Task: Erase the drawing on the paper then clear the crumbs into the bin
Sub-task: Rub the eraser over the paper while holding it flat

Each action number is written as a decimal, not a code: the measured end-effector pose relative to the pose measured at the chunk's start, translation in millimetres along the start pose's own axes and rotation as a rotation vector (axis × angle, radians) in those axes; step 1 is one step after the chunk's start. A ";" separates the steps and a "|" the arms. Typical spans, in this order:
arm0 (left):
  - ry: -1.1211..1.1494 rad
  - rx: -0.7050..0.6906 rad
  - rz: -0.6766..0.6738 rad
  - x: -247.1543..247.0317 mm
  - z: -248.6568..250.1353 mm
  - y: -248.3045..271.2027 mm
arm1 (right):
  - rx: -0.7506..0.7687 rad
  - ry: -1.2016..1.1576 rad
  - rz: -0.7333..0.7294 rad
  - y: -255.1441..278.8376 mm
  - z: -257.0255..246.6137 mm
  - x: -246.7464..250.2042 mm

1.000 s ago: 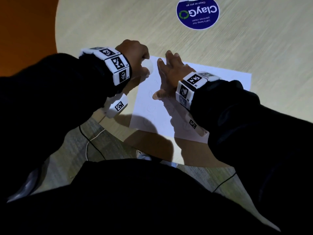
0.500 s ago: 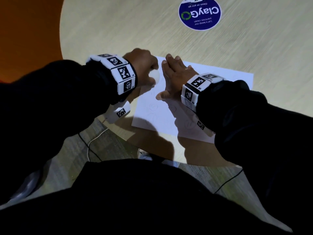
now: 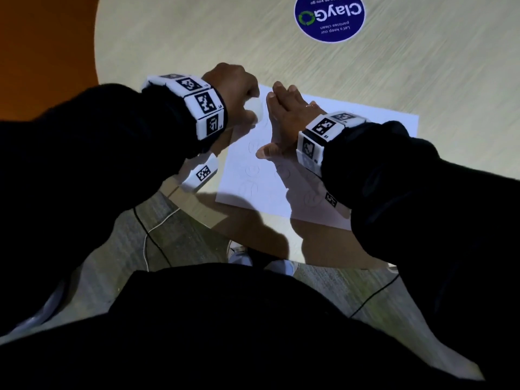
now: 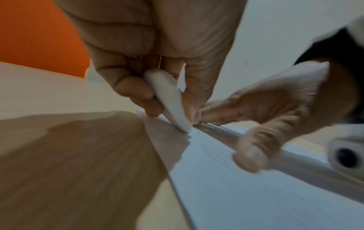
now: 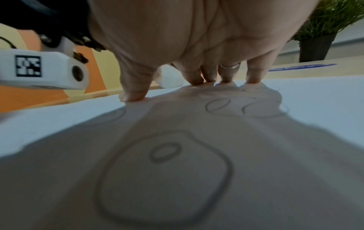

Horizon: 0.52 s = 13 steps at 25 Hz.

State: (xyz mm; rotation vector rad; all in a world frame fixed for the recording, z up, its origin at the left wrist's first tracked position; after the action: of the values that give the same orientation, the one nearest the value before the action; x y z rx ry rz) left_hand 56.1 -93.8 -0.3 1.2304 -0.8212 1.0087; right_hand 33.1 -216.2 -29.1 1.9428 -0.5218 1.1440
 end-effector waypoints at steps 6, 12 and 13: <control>-0.022 0.006 0.014 -0.5 2.5 -2.3 | 0.013 0.003 0.027 1.8 1.9 0.7; -0.087 -0.032 -0.030 -9.9 2.7 5.9 | -0.020 -0.024 0.010 -4.5 5.9 -1.4; -0.084 -0.021 -0.031 -7.0 3.5 2.3 | -0.024 -0.025 0.014 -4.6 6.4 -0.4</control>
State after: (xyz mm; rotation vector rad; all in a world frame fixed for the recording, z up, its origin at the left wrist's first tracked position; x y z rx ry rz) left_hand 51.5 -98.3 -5.3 1.2701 -0.8733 0.9265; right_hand 39.5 -218.7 -33.1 1.9376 -0.5603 1.1188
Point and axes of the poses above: each hand's wrist, its own y-axis away from the middle knuckle, its own x-axis out of the back of the hand, z = x × y, the point moved 5 cm from there along -y, towards the middle knuckle, and after that the axes turned 9 degrees about x, right-handed, at the moved point
